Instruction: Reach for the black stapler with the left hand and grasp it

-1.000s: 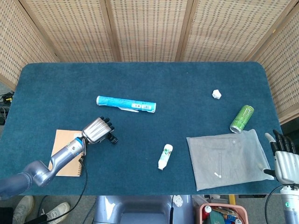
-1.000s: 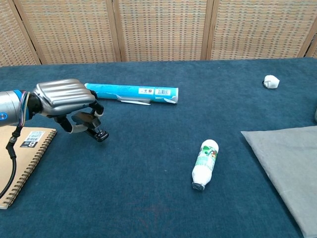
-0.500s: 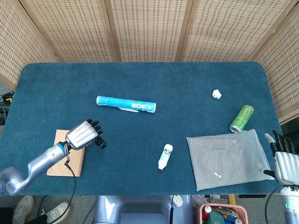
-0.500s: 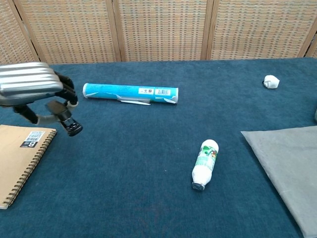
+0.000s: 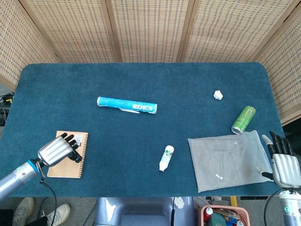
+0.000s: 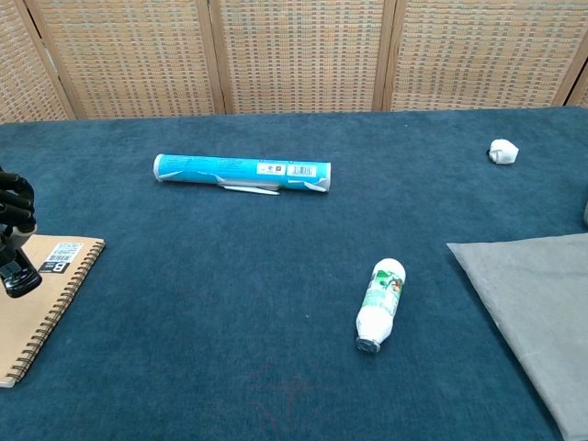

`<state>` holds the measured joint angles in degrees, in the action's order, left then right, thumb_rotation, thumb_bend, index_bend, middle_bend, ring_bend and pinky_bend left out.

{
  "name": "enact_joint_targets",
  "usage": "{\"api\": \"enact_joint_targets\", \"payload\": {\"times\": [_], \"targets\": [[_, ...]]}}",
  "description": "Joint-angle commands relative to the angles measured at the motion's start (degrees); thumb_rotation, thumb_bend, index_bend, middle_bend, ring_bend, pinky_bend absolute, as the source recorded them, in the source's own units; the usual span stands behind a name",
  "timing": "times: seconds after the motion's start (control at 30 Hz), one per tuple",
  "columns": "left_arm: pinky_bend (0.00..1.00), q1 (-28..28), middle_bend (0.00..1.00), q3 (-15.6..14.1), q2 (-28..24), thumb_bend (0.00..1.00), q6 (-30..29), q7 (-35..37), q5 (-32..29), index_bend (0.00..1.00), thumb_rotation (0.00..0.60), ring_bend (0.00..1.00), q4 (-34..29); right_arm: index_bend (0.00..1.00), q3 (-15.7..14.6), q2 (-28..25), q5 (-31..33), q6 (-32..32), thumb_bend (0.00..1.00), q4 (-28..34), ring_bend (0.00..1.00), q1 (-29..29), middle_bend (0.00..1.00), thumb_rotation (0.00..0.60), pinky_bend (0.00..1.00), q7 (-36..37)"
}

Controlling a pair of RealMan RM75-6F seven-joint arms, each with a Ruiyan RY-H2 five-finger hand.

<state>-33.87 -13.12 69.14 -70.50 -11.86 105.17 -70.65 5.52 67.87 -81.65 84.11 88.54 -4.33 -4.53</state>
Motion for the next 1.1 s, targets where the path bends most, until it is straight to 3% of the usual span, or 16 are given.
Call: {"api": "enact_joint_targets", "payload": {"times": [0.03, 0.5, 0.6, 0.83, 1.1], "targets": [[0.44, 1.62, 0.5, -0.42, 1.72, 0.5, -0.46, 1.06, -0.12, 0.74, 0.6, 0.31, 3.21, 0.0, 0.0, -0.05, -0.14, 0.16, 0.12, 0.1, 0.0, 0.04, 0.0, 0.6, 0.0, 0.03], [0.4, 3.59, 0.49, -0.87, 6.5, 0.5, 2.29, 4.59, -0.71, 0.73, 0.6, 0.31, 11.59, 0.0, -0.01, -0.23, -0.31, 0.58, 0.12, 0.14, 0.0, 0.28, 0.0, 0.6, 0.0, 0.37], [0.33, 3.71, 0.41, -0.85, 6.35, 0.48, 2.95, 4.95, -1.03, 0.65, 0.6, 0.28, 11.69, 0.0, -0.02, -0.18, -0.33, 0.62, 0.12, 0.12, 0.0, 0.3, 0.0, 0.6, 0.0, 0.3], [0.11, 3.85, 0.11, -0.07, 5.21, 0.42, 4.46, 4.15, -2.58, 0.35, 0.6, 0.04, 9.74, 0.0, -0.07, -0.15, -0.45, 0.73, 0.12, 0.23, 0.0, 0.35, 0.0, 0.6, 0.0, 0.14], [0.05, 4.13, 0.06, 0.89, 4.26, 0.42, 4.76, 3.31, -3.65, 0.26, 0.6, 0.0, 7.91, 0.0, -0.12, -0.21, -0.65, 0.95, 0.12, 0.38, 0.0, 0.44, 0.0, 0.6, 0.0, 0.13]]}}
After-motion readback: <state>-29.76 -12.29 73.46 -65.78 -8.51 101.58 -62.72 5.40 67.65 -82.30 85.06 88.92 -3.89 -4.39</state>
